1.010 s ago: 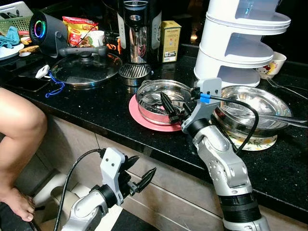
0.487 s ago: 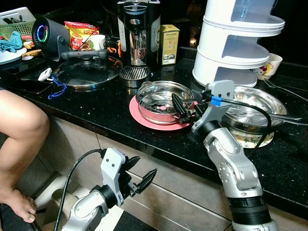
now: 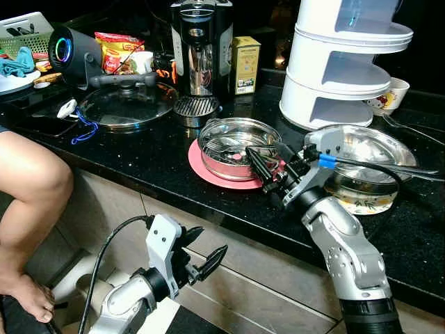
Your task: Kitchen organization
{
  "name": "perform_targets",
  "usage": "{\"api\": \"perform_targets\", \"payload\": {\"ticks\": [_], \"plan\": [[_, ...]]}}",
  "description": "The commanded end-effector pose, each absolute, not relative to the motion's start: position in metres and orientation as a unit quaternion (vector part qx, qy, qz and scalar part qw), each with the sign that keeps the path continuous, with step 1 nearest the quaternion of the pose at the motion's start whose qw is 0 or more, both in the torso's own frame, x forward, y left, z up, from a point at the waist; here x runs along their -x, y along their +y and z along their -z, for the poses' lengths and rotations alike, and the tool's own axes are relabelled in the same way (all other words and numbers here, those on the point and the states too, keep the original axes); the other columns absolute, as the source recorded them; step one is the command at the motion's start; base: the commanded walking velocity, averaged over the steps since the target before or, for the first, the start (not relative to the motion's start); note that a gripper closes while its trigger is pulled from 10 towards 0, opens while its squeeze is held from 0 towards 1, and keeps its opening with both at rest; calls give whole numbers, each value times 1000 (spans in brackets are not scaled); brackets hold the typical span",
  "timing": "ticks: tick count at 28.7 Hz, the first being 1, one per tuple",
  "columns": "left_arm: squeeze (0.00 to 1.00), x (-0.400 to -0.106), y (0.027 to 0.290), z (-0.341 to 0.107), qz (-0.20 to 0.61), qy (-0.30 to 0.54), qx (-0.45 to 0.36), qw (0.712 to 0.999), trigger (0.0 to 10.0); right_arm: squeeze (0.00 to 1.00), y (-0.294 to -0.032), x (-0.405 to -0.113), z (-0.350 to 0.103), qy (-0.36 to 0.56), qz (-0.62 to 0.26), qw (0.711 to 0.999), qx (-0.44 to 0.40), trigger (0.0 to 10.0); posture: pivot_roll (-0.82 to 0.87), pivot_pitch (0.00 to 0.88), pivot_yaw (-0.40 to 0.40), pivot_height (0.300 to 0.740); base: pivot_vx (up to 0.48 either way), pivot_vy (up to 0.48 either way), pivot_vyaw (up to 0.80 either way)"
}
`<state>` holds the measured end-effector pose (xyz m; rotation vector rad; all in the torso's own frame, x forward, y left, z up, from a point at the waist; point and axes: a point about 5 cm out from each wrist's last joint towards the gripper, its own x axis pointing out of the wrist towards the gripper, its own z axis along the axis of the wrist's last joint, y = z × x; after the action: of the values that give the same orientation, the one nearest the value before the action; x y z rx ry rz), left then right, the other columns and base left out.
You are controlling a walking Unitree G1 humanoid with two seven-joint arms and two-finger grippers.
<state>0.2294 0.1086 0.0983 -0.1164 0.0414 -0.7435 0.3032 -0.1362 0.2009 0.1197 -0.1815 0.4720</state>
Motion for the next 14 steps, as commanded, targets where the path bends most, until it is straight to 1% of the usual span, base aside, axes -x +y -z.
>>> {"api": "perform_targets", "payload": {"ticks": [1,14], "plan": [[0,-228,112,-96,360,21,56,931,10000,0,-135,-303,-198,-87,-231,968,-53,10000,-22,0,5,740,0,0,0],[0,-227,113,-99,357,11,48,933,10000,0,-136,-306,-191,-71,-207,975,-40,10000,-19,0,6,740,0,0,0]]}}
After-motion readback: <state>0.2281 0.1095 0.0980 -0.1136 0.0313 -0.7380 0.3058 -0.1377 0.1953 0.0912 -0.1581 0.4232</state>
